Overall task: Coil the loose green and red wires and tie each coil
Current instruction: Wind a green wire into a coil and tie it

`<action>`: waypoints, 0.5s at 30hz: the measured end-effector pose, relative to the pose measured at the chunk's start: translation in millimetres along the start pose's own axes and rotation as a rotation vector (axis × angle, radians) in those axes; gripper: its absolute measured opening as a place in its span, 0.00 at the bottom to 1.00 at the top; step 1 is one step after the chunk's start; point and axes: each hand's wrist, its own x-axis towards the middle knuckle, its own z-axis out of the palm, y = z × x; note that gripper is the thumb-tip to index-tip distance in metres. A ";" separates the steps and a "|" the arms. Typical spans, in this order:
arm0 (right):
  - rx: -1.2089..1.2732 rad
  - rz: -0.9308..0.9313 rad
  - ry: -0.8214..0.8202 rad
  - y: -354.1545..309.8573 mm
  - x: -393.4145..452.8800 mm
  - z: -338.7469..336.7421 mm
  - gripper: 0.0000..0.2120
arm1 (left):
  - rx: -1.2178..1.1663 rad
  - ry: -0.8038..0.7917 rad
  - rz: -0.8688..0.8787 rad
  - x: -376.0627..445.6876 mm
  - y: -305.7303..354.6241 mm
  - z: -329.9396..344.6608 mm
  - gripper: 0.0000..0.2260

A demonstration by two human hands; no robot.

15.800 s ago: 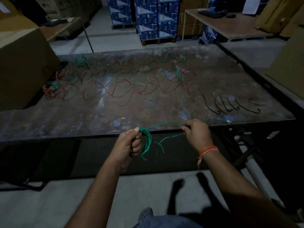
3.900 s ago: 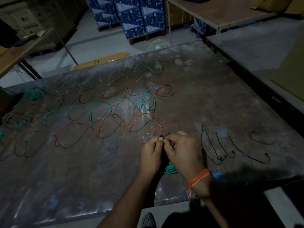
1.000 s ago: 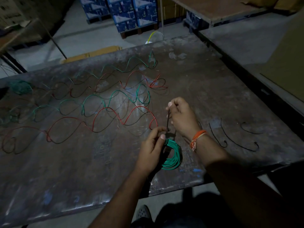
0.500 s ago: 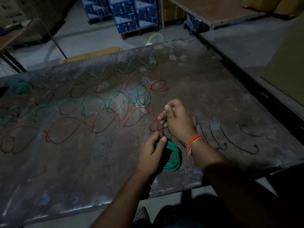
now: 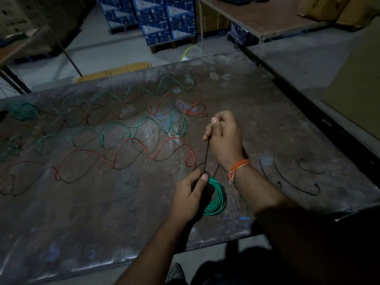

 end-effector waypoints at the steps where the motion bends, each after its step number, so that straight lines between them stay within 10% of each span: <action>1: 0.021 0.004 0.010 0.5 -2.0 -0.3 0.05 | -0.008 -0.001 -0.003 -0.7 -0.3 0.0 0.18; 9: -0.157 0.307 -0.380 37.7 -45.2 -11.4 0.10 | -0.151 -0.012 -0.038 -2.3 -5.1 1.2 0.13; 15: -0.271 0.064 -0.254 28.4 -60.4 -24.4 0.13 | -0.200 -0.048 -0.024 -2.4 5.9 6.3 0.12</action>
